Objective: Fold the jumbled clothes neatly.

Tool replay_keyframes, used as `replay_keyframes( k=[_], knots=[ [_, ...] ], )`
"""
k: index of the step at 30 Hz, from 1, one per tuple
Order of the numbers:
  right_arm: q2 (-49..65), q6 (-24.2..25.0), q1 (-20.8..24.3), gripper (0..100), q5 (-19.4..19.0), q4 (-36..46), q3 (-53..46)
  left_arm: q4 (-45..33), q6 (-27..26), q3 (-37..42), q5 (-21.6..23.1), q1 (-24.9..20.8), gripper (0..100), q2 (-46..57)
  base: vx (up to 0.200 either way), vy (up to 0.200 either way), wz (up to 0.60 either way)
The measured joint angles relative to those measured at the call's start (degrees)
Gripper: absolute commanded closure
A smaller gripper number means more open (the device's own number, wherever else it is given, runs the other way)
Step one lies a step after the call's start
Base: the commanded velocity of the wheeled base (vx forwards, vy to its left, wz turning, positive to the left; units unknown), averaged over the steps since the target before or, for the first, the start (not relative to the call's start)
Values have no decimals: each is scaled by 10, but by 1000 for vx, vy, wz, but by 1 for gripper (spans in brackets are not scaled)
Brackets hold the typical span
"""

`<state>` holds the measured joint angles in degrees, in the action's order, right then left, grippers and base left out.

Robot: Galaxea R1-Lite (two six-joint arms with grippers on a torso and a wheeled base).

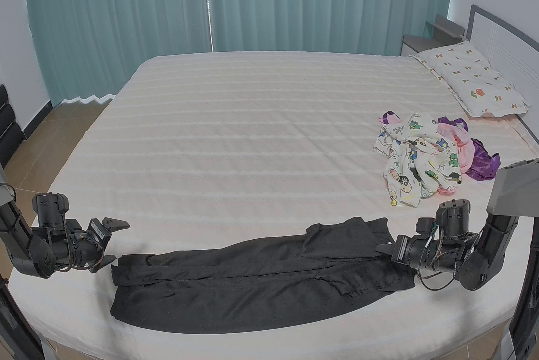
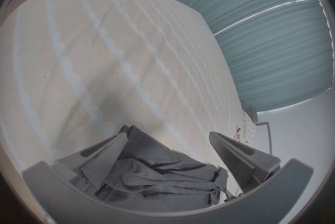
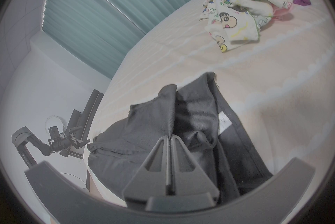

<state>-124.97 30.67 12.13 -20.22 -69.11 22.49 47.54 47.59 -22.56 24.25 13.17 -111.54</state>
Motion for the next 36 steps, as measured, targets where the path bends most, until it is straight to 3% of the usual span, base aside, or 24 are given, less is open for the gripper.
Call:
replay_keyframes(
  k=[13,14,23,32,36],
  knots=[
    [0,-3,1,100,2,-3,-31,0,0,3,0,-1,0,0,0,0,0],
    [0,-5,1,0,2,-3,-31,0,0,3,0,-1,0,0,0,0,0],
    [5,3,0,0,10,-4,-34,0,-21,13,-4,-1,0,3,0,0,0],
    [40,96,-1,0,26,-6,-58,0,-64,22,-76,0,0,9,0,0,0],
    [41,114,-5,0,27,-19,-66,-3,-75,23,-81,-1,0,9,0,0,0]
  ],
)
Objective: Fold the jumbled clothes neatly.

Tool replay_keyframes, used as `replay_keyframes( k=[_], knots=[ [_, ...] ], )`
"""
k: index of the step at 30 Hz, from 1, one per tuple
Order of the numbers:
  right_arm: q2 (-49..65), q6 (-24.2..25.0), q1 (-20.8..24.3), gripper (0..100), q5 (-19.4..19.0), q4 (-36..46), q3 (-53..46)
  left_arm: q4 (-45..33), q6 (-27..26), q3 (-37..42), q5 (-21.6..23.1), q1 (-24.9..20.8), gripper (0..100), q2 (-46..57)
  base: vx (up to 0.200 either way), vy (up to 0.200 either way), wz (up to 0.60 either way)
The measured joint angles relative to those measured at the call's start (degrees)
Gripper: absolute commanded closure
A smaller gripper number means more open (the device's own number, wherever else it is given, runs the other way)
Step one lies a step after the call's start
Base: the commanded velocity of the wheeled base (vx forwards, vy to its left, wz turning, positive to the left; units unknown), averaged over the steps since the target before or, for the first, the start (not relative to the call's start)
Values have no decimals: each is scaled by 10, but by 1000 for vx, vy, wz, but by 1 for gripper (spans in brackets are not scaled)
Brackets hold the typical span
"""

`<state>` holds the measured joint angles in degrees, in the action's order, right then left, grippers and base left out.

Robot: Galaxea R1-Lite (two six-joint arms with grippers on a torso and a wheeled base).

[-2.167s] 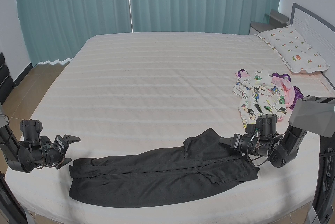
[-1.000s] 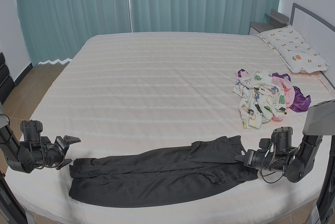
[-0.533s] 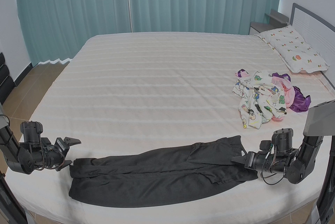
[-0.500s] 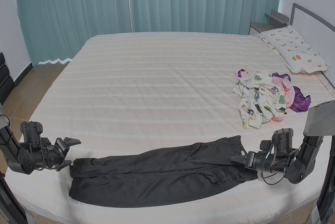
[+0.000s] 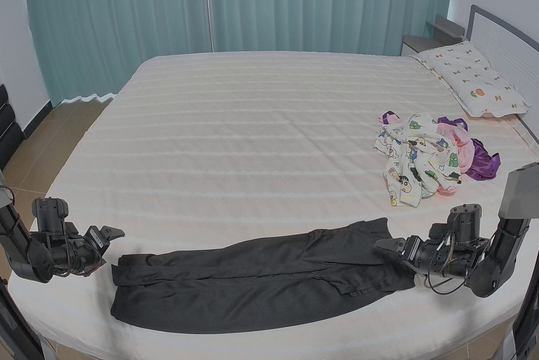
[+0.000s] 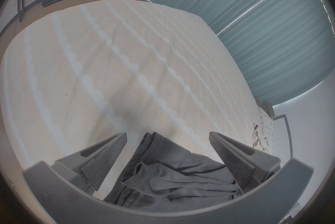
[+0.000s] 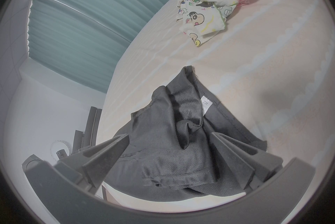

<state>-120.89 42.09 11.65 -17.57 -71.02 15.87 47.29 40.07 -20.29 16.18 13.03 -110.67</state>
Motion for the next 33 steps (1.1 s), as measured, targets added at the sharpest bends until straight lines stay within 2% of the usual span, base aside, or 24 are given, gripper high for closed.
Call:
replay_keyframes(
  k=[11,19,20,28,33],
  knots=[
    [0,5,-2,0,0,-31,-30,3,-1,-29,-4,-31,0,-47,0,0,0],
    [0,18,0,0,0,-32,-38,3,-2,-49,-5,-36,0,-86,0,0,0],
    [0,20,0,0,0,-32,-38,3,-2,-52,-5,-36,100,-91,0,0,0],
    [0,24,2,0,0,-31,-38,2,2,-57,-6,-30,100,-106,0,0,0],
    [-1,24,2,0,0,-31,-39,2,7,-56,-5,-10,100,-106,0,0,0]
  ],
)
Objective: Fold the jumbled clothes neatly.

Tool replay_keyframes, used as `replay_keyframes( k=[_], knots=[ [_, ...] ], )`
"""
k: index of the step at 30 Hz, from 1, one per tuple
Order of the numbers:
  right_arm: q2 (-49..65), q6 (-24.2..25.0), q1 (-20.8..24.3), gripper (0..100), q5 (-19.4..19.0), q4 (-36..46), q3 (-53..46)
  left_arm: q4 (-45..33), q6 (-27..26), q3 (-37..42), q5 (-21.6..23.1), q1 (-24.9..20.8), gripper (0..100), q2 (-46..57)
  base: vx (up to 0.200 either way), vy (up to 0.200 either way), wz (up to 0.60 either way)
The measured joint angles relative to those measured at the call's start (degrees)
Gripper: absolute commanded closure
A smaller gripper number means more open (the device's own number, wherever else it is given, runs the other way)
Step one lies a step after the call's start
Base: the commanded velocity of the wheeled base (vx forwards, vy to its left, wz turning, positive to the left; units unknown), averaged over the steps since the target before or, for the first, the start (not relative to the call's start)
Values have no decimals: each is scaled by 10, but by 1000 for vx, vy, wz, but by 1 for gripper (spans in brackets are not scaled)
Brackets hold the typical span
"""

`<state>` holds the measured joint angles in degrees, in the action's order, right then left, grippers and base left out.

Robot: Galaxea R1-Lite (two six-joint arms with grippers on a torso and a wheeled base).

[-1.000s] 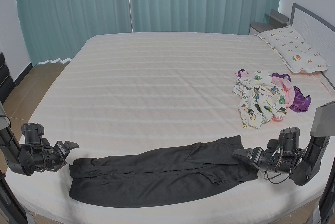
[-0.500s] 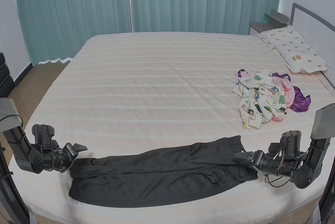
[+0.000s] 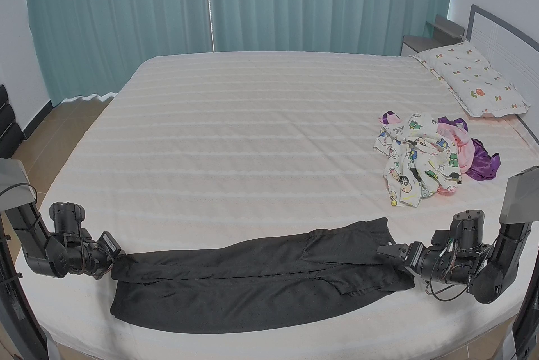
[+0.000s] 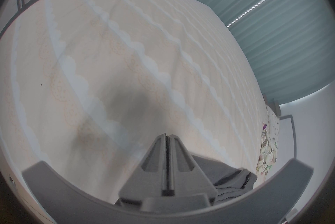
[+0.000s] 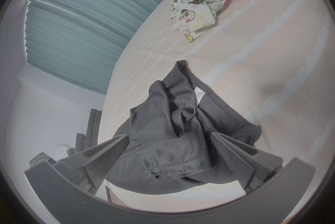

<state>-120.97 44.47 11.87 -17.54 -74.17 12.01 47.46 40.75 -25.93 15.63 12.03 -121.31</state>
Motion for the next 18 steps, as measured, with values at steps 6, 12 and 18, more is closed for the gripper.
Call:
replay_keyframes(
  k=[6,12,18],
  knots=[
    [0,0,0,0,0,0,-1,2,34,-10,2,12,100,1,0,0,0],
    [-3,0,-1,0,0,0,0,31,45,-15,7,14,100,-4,0,0,0],
    [-6,0,0,0,0,-1,1,71,51,-11,7,14,0,-16,0,0,0]
  ],
)
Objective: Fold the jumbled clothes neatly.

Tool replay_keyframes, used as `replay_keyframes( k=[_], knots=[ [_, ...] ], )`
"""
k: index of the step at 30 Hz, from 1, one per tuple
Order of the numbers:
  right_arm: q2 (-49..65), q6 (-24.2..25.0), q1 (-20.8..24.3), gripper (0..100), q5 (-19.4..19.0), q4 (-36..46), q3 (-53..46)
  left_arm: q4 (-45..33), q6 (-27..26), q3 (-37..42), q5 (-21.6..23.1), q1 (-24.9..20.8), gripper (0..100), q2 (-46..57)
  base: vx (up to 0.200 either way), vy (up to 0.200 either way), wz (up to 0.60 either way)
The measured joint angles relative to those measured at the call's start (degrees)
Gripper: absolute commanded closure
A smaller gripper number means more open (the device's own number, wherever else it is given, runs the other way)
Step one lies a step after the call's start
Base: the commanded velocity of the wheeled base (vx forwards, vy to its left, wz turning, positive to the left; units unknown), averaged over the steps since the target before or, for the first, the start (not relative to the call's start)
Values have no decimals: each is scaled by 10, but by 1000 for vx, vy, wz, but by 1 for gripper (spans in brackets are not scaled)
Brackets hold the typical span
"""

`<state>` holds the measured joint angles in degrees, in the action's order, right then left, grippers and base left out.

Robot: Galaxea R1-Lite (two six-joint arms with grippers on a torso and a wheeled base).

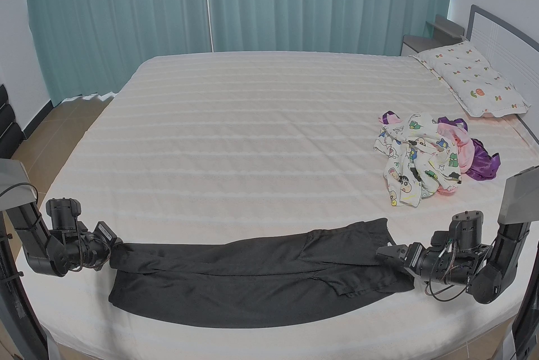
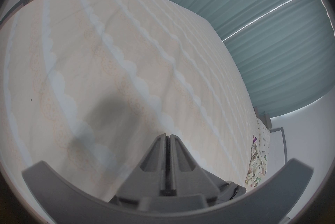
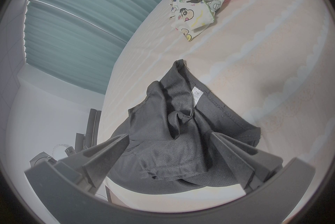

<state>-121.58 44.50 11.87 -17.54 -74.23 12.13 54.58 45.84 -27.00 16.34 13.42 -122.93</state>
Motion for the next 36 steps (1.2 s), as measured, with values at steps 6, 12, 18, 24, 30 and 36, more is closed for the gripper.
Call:
replay_keyframes(
  k=[6,12,18,24,30,36],
  knots=[
    [-2,0,0,0,0,0,0,2,1,7,-1,3,0,0,0,0,0],
    [-2,0,-1,0,0,0,-1,-1,29,20,-4,12,0,36,0,0,0],
    [-2,1,0,0,0,0,-1,-29,50,49,-18,13,0,98,0,0,0],
    [-2,0,1,0,0,0,-2,-172,48,47,-45,12,0,155,0,0,0],
    [-2,1,5,0,10,0,-3,-276,52,28,-65,-15,0,203,0,0,0],
    [-2,1,9,0,16,0,-5,-281,74,23,-91,-52,0,214,0,0,0]
  ],
)
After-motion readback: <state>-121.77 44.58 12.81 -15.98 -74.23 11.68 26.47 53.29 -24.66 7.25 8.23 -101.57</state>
